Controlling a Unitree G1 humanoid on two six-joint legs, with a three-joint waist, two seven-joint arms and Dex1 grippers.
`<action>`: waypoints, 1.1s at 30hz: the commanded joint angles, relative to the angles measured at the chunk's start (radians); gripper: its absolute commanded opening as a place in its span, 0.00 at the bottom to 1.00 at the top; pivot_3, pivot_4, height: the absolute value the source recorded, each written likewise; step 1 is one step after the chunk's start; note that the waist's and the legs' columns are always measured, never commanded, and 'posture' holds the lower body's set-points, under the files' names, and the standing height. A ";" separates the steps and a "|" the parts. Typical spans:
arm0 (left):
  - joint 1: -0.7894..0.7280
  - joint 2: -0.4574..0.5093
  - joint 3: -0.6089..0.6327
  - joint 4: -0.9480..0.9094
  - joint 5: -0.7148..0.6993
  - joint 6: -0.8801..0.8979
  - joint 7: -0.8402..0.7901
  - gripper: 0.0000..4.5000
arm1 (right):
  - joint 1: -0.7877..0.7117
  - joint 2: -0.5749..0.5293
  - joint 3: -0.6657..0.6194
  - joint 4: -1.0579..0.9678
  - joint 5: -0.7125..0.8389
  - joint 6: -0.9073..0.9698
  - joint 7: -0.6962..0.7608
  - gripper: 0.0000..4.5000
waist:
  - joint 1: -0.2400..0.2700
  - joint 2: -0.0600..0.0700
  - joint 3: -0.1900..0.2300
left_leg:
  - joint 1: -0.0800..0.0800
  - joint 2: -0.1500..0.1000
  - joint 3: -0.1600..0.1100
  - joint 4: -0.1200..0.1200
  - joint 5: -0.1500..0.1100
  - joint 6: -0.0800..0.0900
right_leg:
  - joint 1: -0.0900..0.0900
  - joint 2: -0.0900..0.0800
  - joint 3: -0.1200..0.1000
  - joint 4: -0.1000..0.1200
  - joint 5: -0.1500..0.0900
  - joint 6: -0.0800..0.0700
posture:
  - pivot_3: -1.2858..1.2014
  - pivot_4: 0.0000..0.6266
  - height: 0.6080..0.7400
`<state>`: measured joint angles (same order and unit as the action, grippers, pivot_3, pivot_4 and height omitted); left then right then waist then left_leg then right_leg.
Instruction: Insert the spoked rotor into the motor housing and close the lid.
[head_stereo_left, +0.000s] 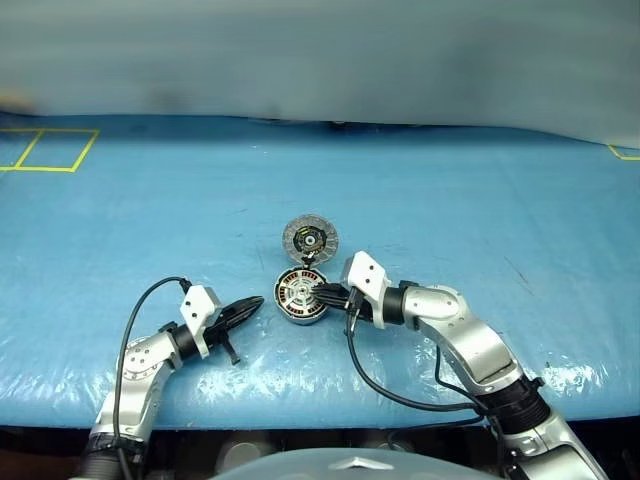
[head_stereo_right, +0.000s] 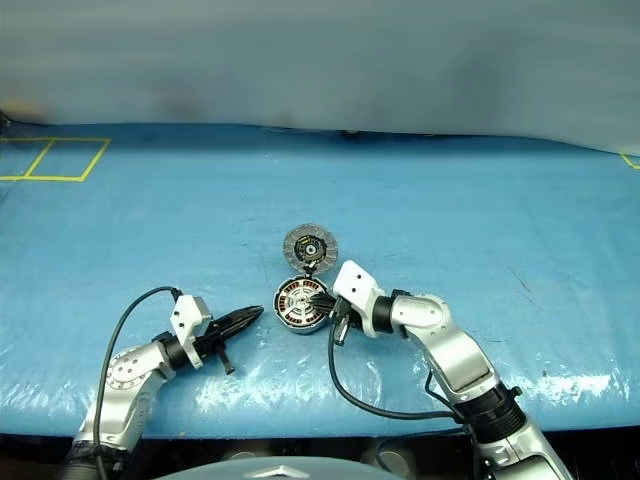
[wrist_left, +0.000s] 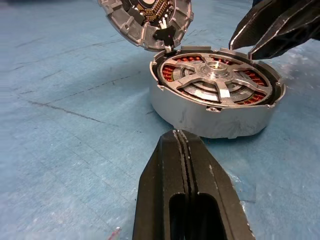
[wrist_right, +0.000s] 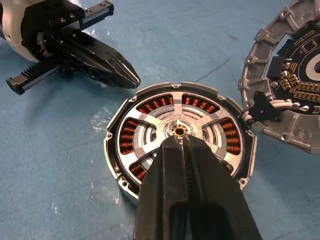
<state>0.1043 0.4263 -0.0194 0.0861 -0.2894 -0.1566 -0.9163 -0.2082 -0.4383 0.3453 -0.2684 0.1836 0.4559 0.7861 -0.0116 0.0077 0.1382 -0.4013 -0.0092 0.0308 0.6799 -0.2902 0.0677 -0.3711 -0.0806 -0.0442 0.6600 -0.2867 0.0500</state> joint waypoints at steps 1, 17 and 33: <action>0.010 0.001 0.017 -0.021 -0.014 -0.010 0.008 0.00 | -0.009 0.008 -0.048 -0.023 0.012 -0.018 -0.024 0.04 | 0.000 0.000 0.000 | 0.000 0.000 0.000 0.000 0.000 0.000 | 0.000 0.000 0.000 0.000 0.000 0.000 | 0.52 0.24 1.00; 0.021 -0.019 0.005 -0.030 -0.006 -0.013 0.036 0.00 | -0.154 -0.020 -0.122 0.202 -0.147 0.019 -0.213 0.02 | -0.007 0.000 0.000 | 0.000 0.000 0.000 0.000 0.001 -0.001 | -0.001 0.000 0.000 0.001 0.000 0.000 | 0.52 0.24 1.00; 0.055 -0.022 0.008 -0.046 0.002 -0.015 0.059 0.00 | -0.399 0.162 -0.135 0.415 0.125 -0.042 0.192 0.02 | -0.013 0.001 0.001 | 0.000 -0.001 0.001 -0.002 0.001 -0.001 | -0.001 0.000 -0.001 0.001 0.000 0.000 | 0.52 0.24 1.00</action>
<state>0.1460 0.4022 -0.0176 0.0733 -0.2864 -0.1594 -0.8643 -0.6081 -0.2736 0.2140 0.2256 0.2610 0.4065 0.9234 -0.0247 0.0087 0.1388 -0.4015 -0.0099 0.0315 0.6780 -0.2897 0.0671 -0.3722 -0.0805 -0.0448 0.6607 -0.2865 0.0503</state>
